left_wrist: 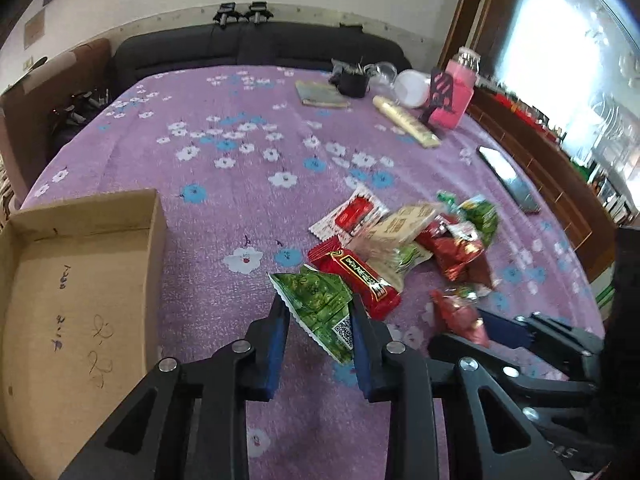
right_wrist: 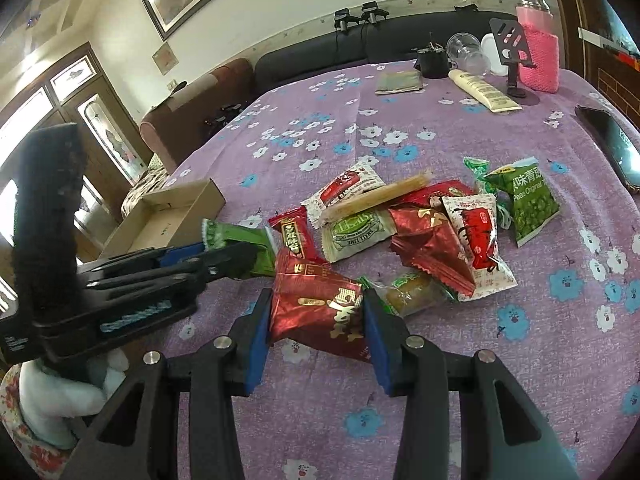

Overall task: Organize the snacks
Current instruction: 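Carry both snacks to the cardboard tray and open both tools to drop them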

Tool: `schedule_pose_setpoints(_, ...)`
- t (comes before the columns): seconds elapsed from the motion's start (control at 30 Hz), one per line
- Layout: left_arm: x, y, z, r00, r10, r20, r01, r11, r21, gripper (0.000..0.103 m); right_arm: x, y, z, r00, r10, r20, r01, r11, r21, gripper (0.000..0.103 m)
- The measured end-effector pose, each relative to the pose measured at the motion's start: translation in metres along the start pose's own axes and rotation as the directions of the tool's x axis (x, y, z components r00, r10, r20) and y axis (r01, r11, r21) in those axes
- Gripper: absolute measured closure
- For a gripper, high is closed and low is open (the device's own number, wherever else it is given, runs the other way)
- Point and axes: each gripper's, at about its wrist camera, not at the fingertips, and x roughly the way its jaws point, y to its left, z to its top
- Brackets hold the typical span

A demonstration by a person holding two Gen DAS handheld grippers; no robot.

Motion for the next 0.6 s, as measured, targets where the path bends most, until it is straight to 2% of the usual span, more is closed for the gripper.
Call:
schedule_pose_setpoints(0.13, -0.028, 0.007, -0.007, 0.998, -0.032, 0.061, 0.036, 0.997, -0.061, 0.073, -0.002, 0.000, 0.000, 1.000, -0.005, 0.009, 0.005, 1.000, -0.004, 0.061)
schedule_pose_setpoints(0.3, -0.076, 0.030, -0.028, 0.990, -0.031, 0.139, 0.052, 0.988, -0.149, 0.073, -0.003, 0.002, -0.001, 1.000, -0.015, 0.017, 0.016, 1.000, -0.010, 0.061)
schedule_pose_setpoints(0.47, -0.120, 0.065, -0.056, 0.979, 0.063, 0.192, -0.020, 0.976, -0.217, 0.073, -0.004, 0.010, -0.002, 0.999, -0.041, 0.025, 0.042, 0.998, -0.044, 0.061)
schedule_pose_setpoints(0.6, -0.155, 0.107, -0.079, 0.966, 0.159, 0.204, -0.095, 0.951, -0.294, 0.073, -0.019, 0.033, 0.000, 0.999, -0.025, 0.044, 0.029, 0.996, -0.079, 0.061)
